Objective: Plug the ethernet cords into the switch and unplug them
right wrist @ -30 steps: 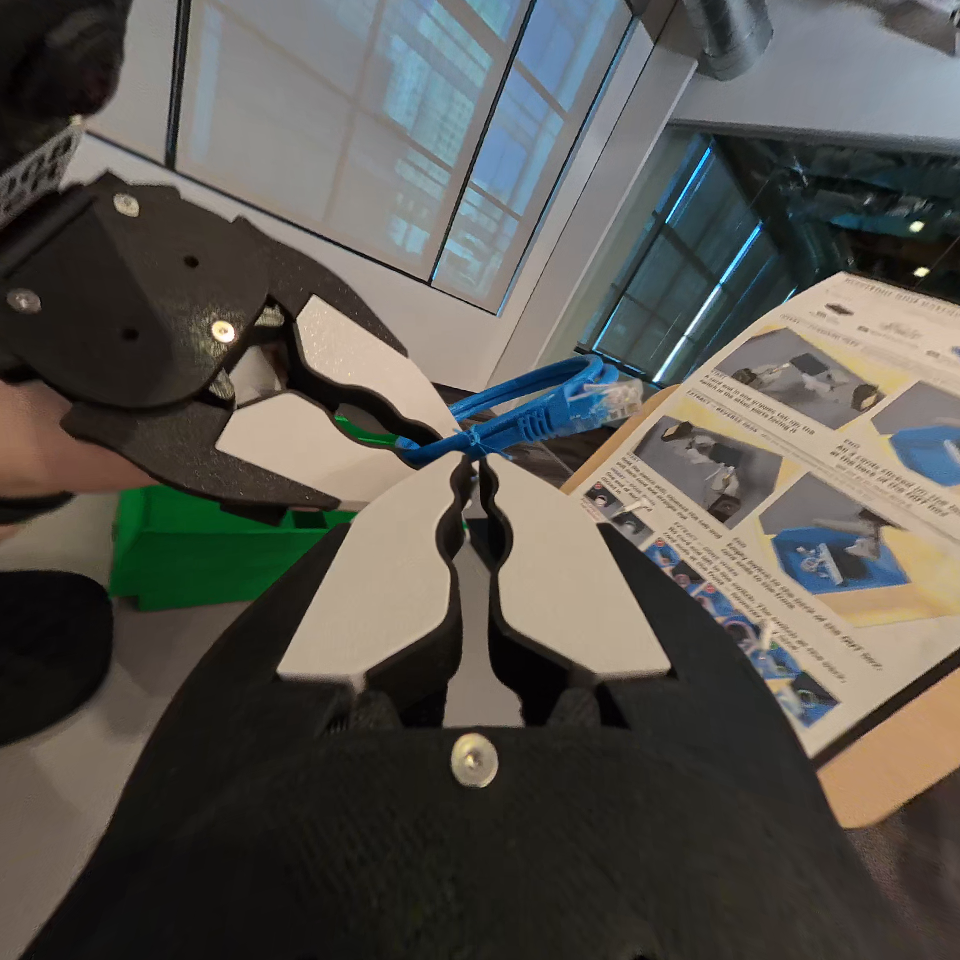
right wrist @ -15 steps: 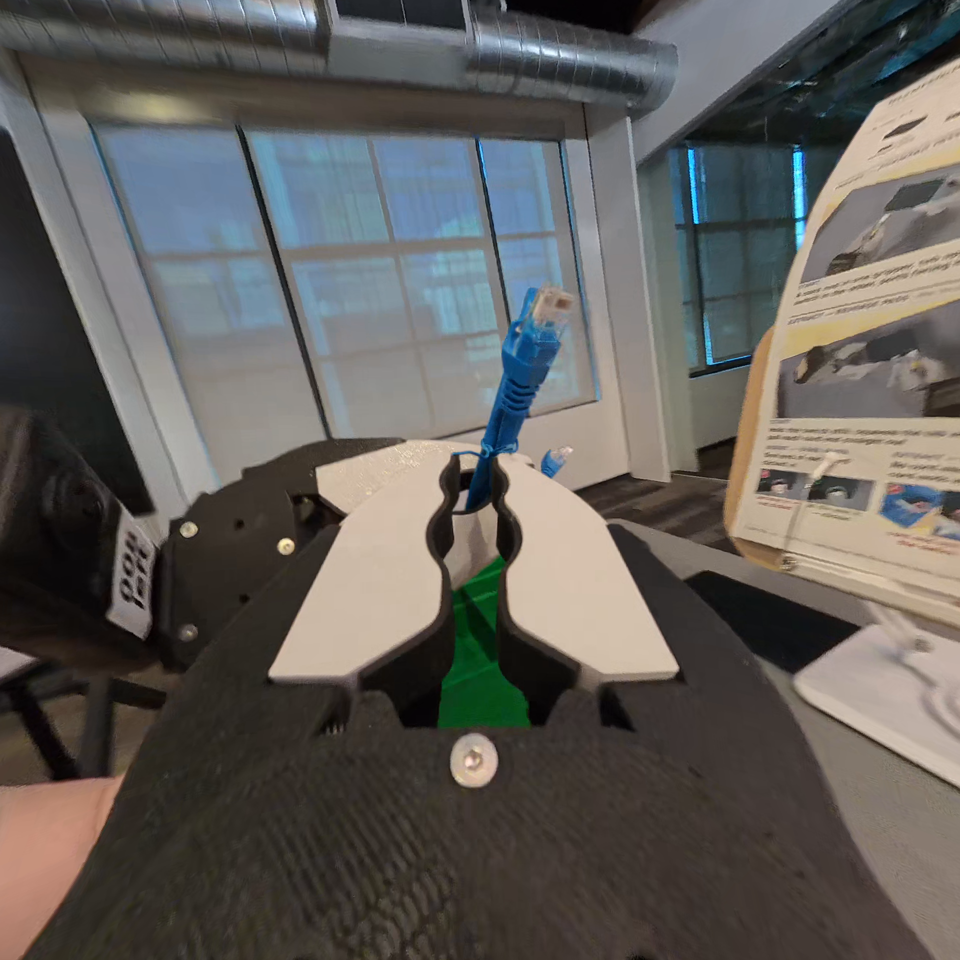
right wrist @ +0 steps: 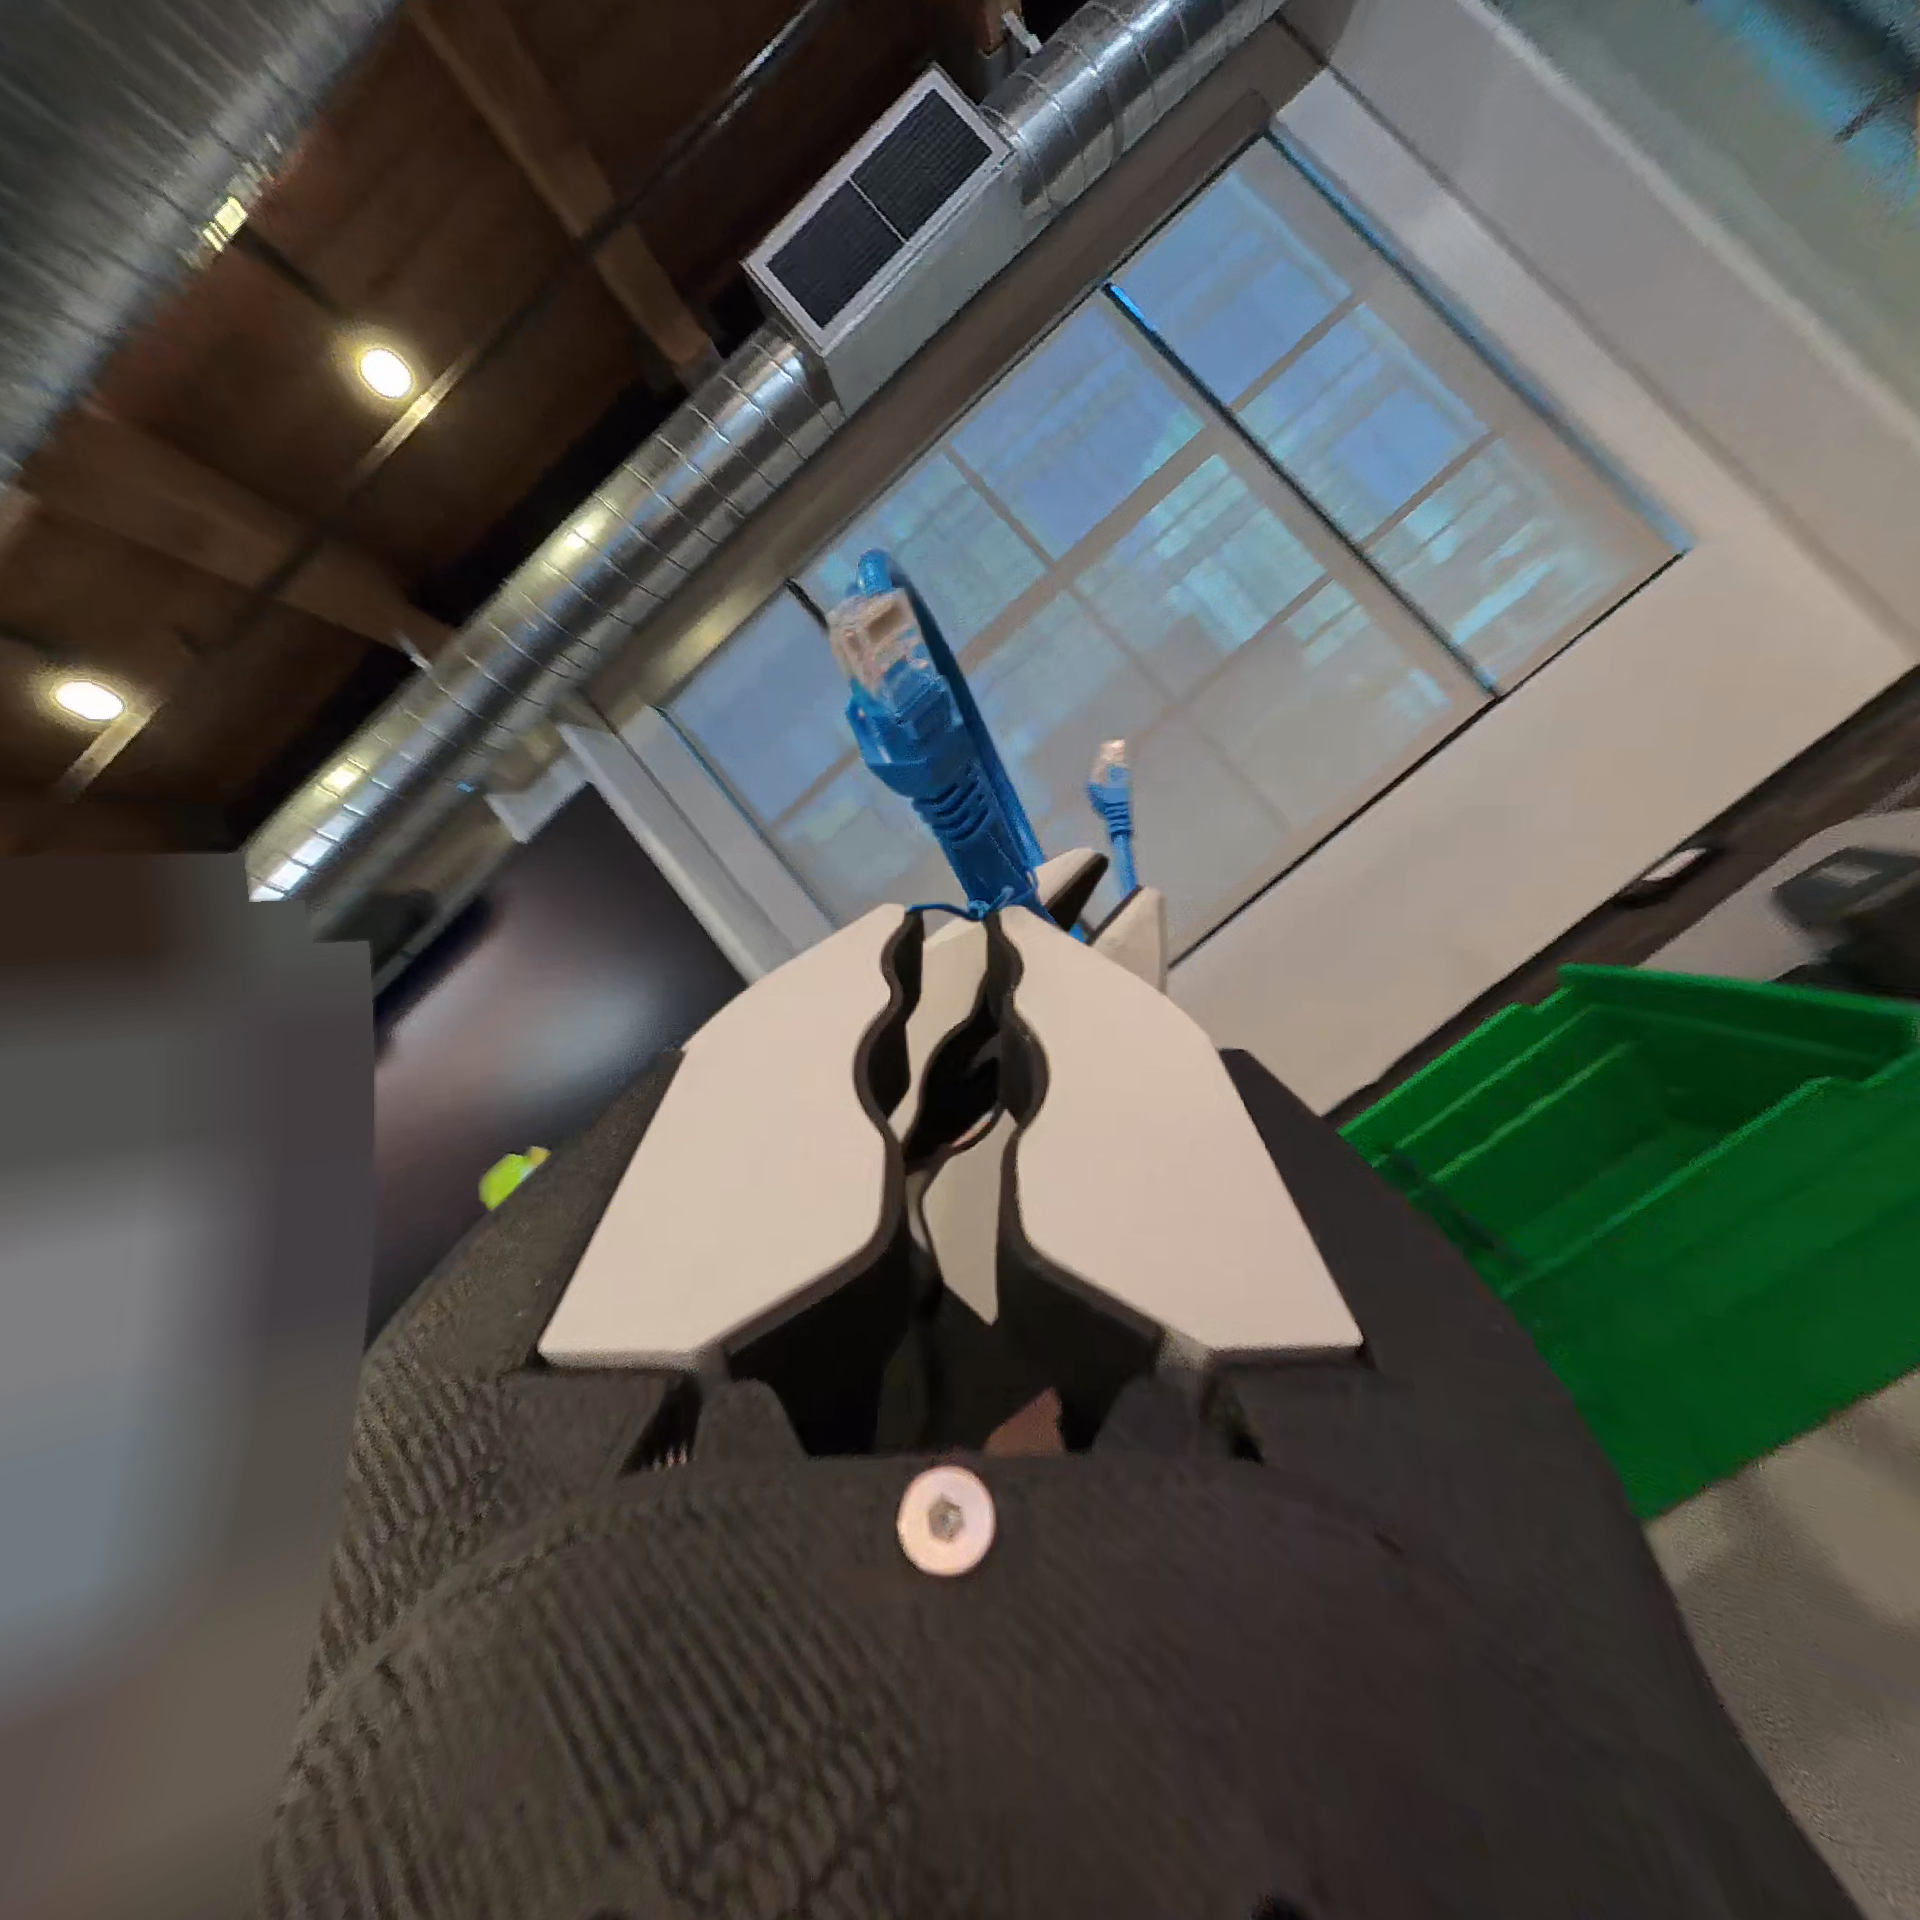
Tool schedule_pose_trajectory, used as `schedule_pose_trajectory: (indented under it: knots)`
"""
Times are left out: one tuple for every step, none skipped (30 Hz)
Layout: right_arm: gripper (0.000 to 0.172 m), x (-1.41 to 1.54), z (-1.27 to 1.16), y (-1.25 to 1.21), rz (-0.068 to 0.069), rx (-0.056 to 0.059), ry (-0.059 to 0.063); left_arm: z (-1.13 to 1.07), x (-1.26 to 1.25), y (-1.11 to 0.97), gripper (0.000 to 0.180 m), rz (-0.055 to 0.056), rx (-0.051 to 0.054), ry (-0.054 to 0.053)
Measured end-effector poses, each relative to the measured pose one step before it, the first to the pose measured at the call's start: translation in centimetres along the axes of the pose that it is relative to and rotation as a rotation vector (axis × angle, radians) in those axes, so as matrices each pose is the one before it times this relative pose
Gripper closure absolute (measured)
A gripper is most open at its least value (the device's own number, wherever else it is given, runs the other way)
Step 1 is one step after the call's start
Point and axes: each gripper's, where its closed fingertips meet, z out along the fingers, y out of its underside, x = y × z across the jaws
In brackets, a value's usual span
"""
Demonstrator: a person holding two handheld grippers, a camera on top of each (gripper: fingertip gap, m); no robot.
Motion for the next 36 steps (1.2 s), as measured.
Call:
schedule_pose_trajectory:
  knots:
    - [0.158, -0.023, 0.003, 0.013, 0.0429, 0.0021, -0.0189, 0.006, 0.01, 0.017, 0.17, 0.0063, 0.0009, -0.001]
    - [0.157, 0.0, 0.001, -0.011, 0.0285, 0.003, -0.0131, 0.025, 0.008, 0.061, 0.17, 0.011, -0.0011, -0.0015]
    - [0.156, 0.052, 0.016, 0.024, 0.0168, -0.0008, -0.0058, 0.044, 0.039, 0.071, 0.17, 0.0066, -0.0016, -0.0003]
    - [0.156, 0.008, 0.018, 0.022, 0.0128, -0.0019, -0.0071, 0.021, 0.047, 0.036, 0.17, -0.0003, 0.0009, 0.0019]
    - [0.153, -0.027, 0.038, 0.05, 0.0203, -0.0038, -0.0086, 0.025, 0.048, 0.033, 0.17, -0.0017, 0.0006, 0.0026]
    - [0.149, -0.08, 0.028, -0.003, 0.0261, 0.0007, -0.0099, 0.042, 0.062, 0.112, 0.17, 0.001, -0.0066, 0.0038]
    - [0.148, -0.089, -0.016, -0.058, 0.0257, 0.004, -0.0106, 0.02, 0.007, 0.042, 0.17, 0.0016, -0.001, -0.0001]
    - [0.15, 0.011, -0.009, -0.018, 0.0199, 0.0007, -0.0034, -0.024, -0.043, -0.049, 0.17, 0.0002, 0.0052, -0.0037]
    - [0.154, 0.141, -0.024, -0.008, 0.0089, 0.0028, 0.0066, -0.033, -0.029, -0.069, 0.17, 0.0013, 0.0039, -0.0022]
    - [0.157, 0.094, -0.034, -0.033, 0.0082, 0.0059, 0.002, -0.037, -0.013, -0.059, 0.17, 0.002, 0.0019, -0.0013]
    - [0.157, 0.033, -0.013, -0.003, 0.0164, 0.0023, -0.0038, -0.009, -0.013, -0.009, 0.17, 0.0045, -0.0016, -0.003]
    - [0.157, -0.031, -0.007, 0.016, 0.0254, 0.0, -0.0088, -0.006, -0.029, 0.014, 0.17, 0.0062, 0.0002, -0.0051]
    - [0.156, -0.068, -0.019, -0.02, 0.0318, 0.0007, -0.0146, -0.001, -0.051, -0.022, 0.17, 0.0074, 0.0039, -0.006]
    - [0.156, -0.09, -0.009, 0.009, 0.0326, -0.0011, -0.019, -0.029, -0.082, -0.037, 0.17, 0.0067, 0.0055, -0.0076]
    - [0.156, -0.009, -0.016, 0.001, 0.0231, 0.0006, -0.012, -0.032, -0.09, -0.03, 0.17, 0.0102, 0.002, -0.0079]
    - [0.156, 0.008, -0.032, -0.059, 0.0197, 0.0052, -0.0083, -0.008, -0.06, -0.022, 0.17, 0.0154, 0.0005, -0.0075]
    - [0.156, -0.001, -0.022, 0.008, 0.0226, 0.0002, -0.0079, 0.012, -0.044, 0.002, 0.17, 0.0151, 0.0029, -0.0085]
    - [0.156, -0.032, -0.012, 0.005, 0.0229, -0.0022, -0.0099, 0.007, -0.029, 0.008, 0.17, 0.0082, 0.0024, -0.006]
    - [0.156, -0.048, -0.027, -0.011, 0.0182, -0.0016, -0.0095, 0.001, -0.023, -0.031, 0.17, 0.0049, 0.005, -0.0032]
    - [0.155, -0.004, -0.013, 0.005, 0.0094, -0.0021, -0.0033, 0.006, -0.01, -0.003, 0.17, 0.0038, 0.0013, -0.0009]
    - [0.155, -0.013, -0.011, -0.034, 0.0126, 0.0012, -0.0049, -0.003, 0.001, -0.002, 0.17, 0.0015, 0.0006, -0.0004]
    - [0.155, -0.037, -0.006, 0.003, 0.0231, 0.0018, -0.0093, -0.02, -0.031, -0.026, 0.17, 0.004, 0.0021, -0.0034]
    - [0.155, 0.018, -0.004, -0.017, 0.0183, 0.002, -0.005, 0.002, -0.023, 0.017, 0.17, 0.006, -0.0006, -0.0028]
    - [0.155, 0.166, -0.044, -0.09, -0.0041, 0.0052, 0.0112, 0.025, 0.057, 0.055, 0.169, 0.005, -0.0049, 0.0042]
    - [0.156, 0.222, -0.045, -0.106, -0.0227, 0.0062, 0.0222, 0.048, 0.142, 0.09, 0.169, 0.0042, -0.0076, 0.0082]
    - [0.155, 0.236, -0.009, -0.067, -0.0502, -0.0017, 0.0312, 0.073, 0.185, 0.122, 0.169, 0.0032, -0.0088, 0.0095]
    - [0.156, 0.199, -0.006, -0.073, -0.0557, -0.0071, 0.0334, 0.078, 0.178, 0.12, 0.169, 0.0012, -0.0079, 0.0099]
    - [0.155, 0.145, -0.003, -0.055, -0.0521, -0.0097, 0.0306, 0.061, 0.173, 0.098, 0.17, -0.0024, -0.0051, 0.0116]
    - [0.153, 0.101, 0.032, -0.008, -0.0467, -0.0141, 0.0256, 0.07, 0.153, 0.118, 0.169, -0.0029, -0.0091, 0.0124]
    - [0.153, 0.117, 0.01, -0.004, -0.036, -0.0141, 0.0194, 0.041, 0.093, 0.077, 0.17, -0.0007, -0.0062, 0.007]
    - [0.152, 0.128, 0.027, 0.071, -0.0214, -0.0194, 0.0132, 0.029, 0.056, 0.091, 0.17, 0.001, -0.0061, 0.0034]
    - [0.151, 0.135, 0.006, 0.047, -0.0119, -0.0196, 0.0091, 0.05, 0.072, 0.12, 0.17, 0.0007, -0.0075, 0.0055]
    - [0.149, 0.156, -0.031, 0.013, -0.0085, -0.0181, 0.0088, 0.072, 0.148, 0.141, 0.169, -0.0007, -0.0076, 0.0114]
    - [0.149, 0.177, -0.029, 0.065, -0.0154, -0.0259, 0.0105, 0.095, 0.145, 0.181, 0.169, -0.0008, -0.0099, 0.0106]
    - [0.149, 0.134, -0.056, 0.09, -0.0094, -0.027, 0.0064, 0.081, 0.045, 0.139, 0.169, 0.0002, -0.0037, 0.0016]
    - [0.148, 0.151, -0.111, -0.025, -0.0083, -0.0186, 0.0074, 0.079, 0.021, 0.146, 0.169, 0.0001, -0.0034, 0.0017]
